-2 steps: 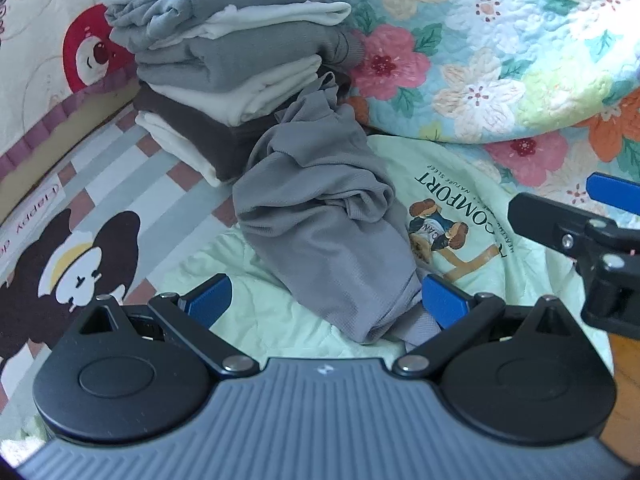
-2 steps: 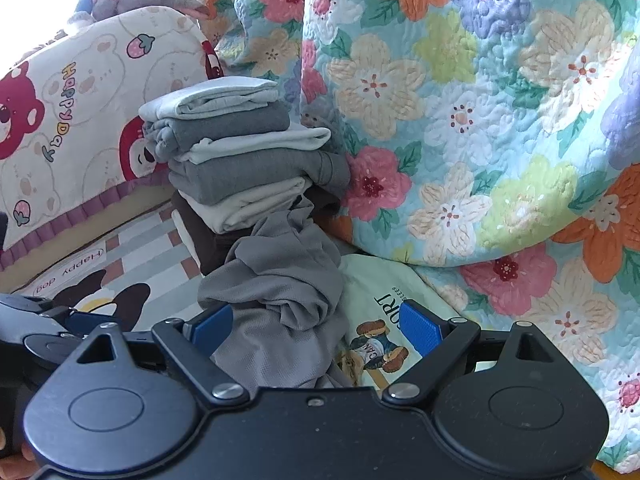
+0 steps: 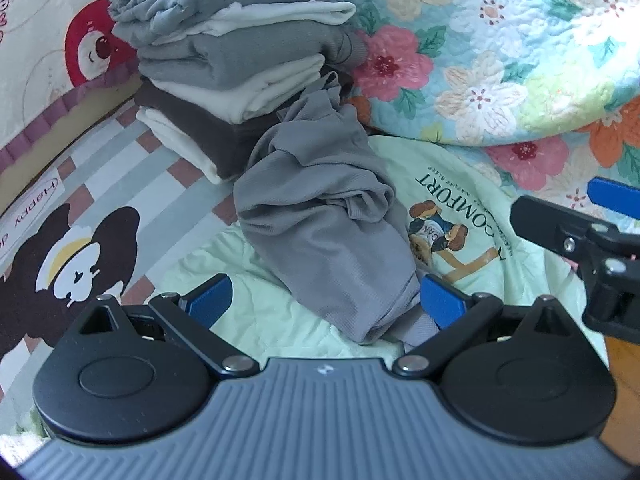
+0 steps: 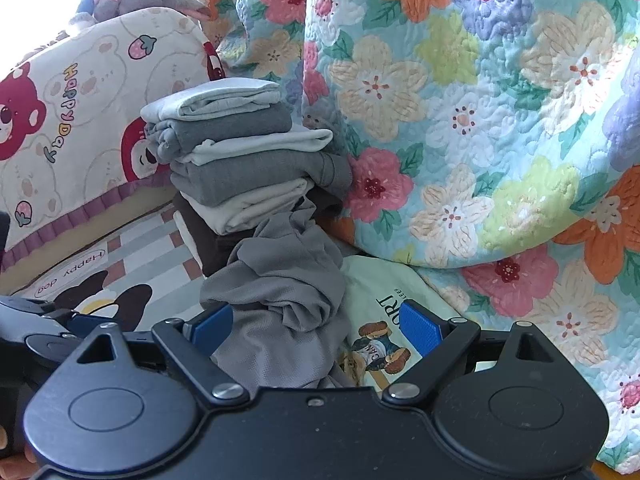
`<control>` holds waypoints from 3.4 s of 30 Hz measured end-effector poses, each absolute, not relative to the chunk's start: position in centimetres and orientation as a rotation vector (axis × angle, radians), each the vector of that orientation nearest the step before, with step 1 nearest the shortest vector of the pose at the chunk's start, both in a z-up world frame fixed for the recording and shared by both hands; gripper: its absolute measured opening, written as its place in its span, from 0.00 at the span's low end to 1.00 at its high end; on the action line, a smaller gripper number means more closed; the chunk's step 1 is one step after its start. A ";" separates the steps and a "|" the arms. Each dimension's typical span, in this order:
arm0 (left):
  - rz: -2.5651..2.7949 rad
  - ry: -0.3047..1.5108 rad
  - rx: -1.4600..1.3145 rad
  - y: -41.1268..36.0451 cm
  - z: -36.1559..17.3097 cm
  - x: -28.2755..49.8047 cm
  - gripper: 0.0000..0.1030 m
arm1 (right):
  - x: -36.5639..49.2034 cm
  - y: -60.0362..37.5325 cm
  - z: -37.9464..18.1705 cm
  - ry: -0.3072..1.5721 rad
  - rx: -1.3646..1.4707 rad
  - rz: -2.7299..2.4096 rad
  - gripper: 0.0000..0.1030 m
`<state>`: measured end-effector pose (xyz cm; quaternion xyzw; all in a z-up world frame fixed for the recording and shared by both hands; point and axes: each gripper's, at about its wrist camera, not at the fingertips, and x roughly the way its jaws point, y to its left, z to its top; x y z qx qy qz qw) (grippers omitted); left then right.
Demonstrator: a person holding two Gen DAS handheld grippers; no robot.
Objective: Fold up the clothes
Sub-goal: 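Move both grippers toward the crumpled grey t-shirt beside the clothes stack, then grasp the grey t-shirt with the right gripper while the left gripper grasps it too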
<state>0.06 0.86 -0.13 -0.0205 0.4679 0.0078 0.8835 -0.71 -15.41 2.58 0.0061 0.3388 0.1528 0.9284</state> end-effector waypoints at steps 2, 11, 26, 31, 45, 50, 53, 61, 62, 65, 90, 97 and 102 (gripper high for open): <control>0.023 0.975 -0.062 1.4 -0.2 0.1 0.97 | -0.6 -15.2 2.5 0.694 0.005 0.309 0.90; 0.049 0.975 -0.099 3.5 -0.6 0.1 0.96 | -0.2 -14.5 2.2 0.691 -0.028 0.289 0.90; 0.031 0.955 -0.114 4.9 -0.3 -0.4 0.94 | -0.2 -13.7 1.4 0.688 -0.069 0.291 0.90; 0.020 0.953 -0.133 5.1 -0.2 -0.6 0.93 | -0.2 -13.6 1.4 0.688 -0.071 0.282 0.90; 0.002 0.962 -0.171 5.2 -0.2 -0.7 0.89 | -0.1 -13.4 1.2 0.699 -0.078 0.301 0.90; 0.001 0.963 -0.171 5.3 -0.2 -0.8 0.89 | -0.1 -12.9 0.8 0.705 -0.093 0.299 0.90; -0.001 0.962 -0.172 5.5 -0.2 -0.8 0.89 | -0.1 -12.6 0.5 0.709 -0.102 0.307 0.90; 0.003 0.965 -0.178 6.2 -1.1 -0.3 0.89 | 0.5 -12.2 -0.3 0.719 -0.100 0.327 0.90; 0.003 0.959 -0.180 6.3 -1.4 -0.1 0.89 | 0.7 -12.2 -0.7 0.717 -0.094 0.346 0.90; -0.027 0.948 -0.131 6.6 -3.2 1.5 0.86 | 2.3 -11.7 -2.9 0.740 -0.076 0.405 0.90; -0.033 0.915 -0.292 14.2 -15.8 8.5 0.32 | 16.1 -10.3 -14.5 0.892 0.075 0.279 0.84; -0.056 0.829 -0.236 13.7 -14.1 7.3 0.34 | 15.7 -11.7 -13.6 0.776 0.442 0.476 0.15; -0.149 0.646 -0.240 13.0 -9.9 4.4 0.50 | 13.4 -10.4 -8.6 0.693 0.614 0.693 0.15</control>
